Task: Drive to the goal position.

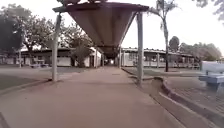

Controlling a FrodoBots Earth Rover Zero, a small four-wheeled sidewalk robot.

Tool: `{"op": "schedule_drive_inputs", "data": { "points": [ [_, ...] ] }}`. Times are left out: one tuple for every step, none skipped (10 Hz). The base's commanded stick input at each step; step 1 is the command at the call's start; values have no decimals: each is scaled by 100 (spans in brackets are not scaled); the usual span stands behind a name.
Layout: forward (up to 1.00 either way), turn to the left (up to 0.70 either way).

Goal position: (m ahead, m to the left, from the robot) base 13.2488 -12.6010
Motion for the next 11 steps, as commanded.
{"op": "schedule_drive_inputs", "data": {
  "points": [
    [70,0],
    [70,0],
    [70,0],
    [70,0],
    [70,0],
    [70,0],
    [70,0],
    [70,0],
    [70,0],
    [70,0],
    [70,0]
  ]
}}
